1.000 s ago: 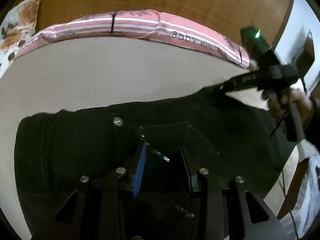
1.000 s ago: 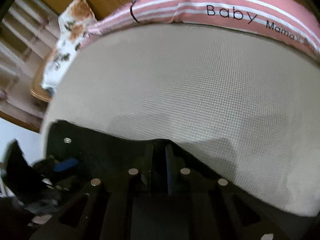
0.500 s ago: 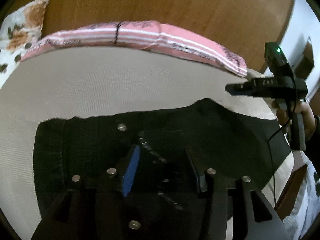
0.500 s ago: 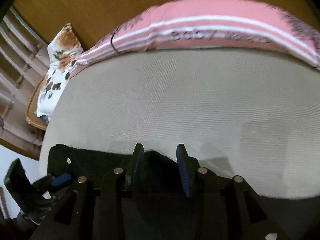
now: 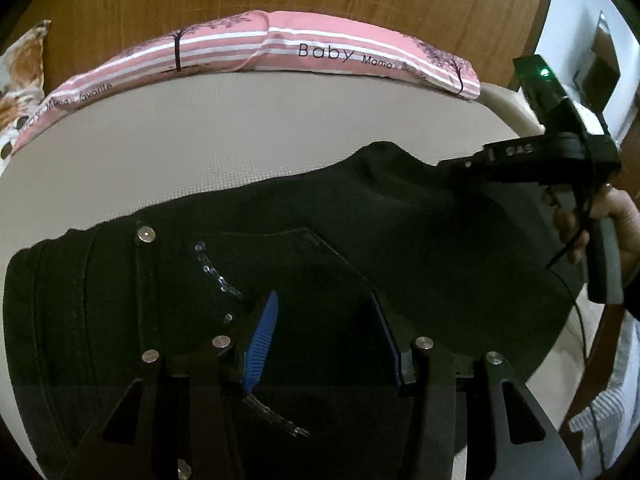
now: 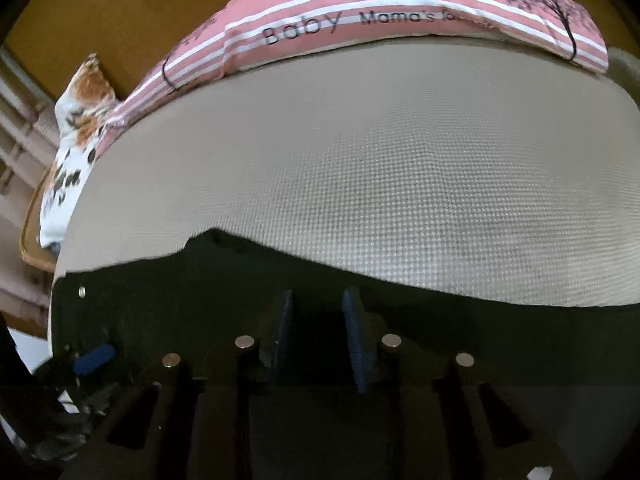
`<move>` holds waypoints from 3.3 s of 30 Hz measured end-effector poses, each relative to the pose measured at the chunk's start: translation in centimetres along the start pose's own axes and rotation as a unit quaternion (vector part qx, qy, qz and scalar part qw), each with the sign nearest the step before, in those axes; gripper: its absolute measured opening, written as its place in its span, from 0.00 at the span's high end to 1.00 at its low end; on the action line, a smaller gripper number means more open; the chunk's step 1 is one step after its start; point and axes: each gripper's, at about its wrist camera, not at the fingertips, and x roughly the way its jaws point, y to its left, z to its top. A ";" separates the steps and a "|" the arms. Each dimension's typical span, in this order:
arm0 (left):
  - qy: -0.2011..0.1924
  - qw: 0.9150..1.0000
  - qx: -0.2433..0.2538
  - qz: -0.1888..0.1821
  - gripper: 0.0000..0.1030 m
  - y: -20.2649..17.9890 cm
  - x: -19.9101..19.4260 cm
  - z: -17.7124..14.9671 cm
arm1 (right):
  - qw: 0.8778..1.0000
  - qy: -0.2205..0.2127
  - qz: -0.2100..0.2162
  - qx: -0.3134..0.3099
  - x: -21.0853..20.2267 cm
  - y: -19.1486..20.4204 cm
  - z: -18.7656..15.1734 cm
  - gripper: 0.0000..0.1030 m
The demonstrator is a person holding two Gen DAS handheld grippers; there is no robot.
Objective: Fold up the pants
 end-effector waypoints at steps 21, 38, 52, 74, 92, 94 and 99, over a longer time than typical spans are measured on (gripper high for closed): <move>0.031 0.993 0.073 -0.087 0.51 -9.4 -1.1 1.1 | 0.934 -0.127 -0.033 0.333 -20.1 -23.0 -19.7 0.73; 0.088 0.986 0.095 -0.108 0.51 -15.1 3.3 1.2 | 0.864 -0.206 -0.033 0.459 -20.9 -34.7 -23.7 0.82; 0.084 0.987 0.053 -0.128 0.50 -13.8 3.5 1.4 | 0.876 -0.231 -0.019 0.423 -23.1 -32.8 -20.0 0.92; 0.021 0.990 -0.088 -0.108 0.49 -2.4 -3.1 0.3 | 0.992 -0.025 0.107 0.067 -8.5 -0.6 -7.9 0.92; 0.030 0.981 -0.100 -0.164 0.49 -2.6 -4.4 0.3 | 0.996 0.037 0.070 -0.040 -6.7 2.8 -12.6 0.66; 0.039 0.977 -0.105 -0.184 0.49 -3.1 -4.4 0.5 | 0.996 0.019 0.076 -0.030 -8.2 2.4 -12.8 0.66; 0.078 0.960 -0.120 -0.242 0.49 -5.1 -3.2 0.9 | 0.996 -0.034 0.065 0.043 -11.9 -2.0 -13.3 0.65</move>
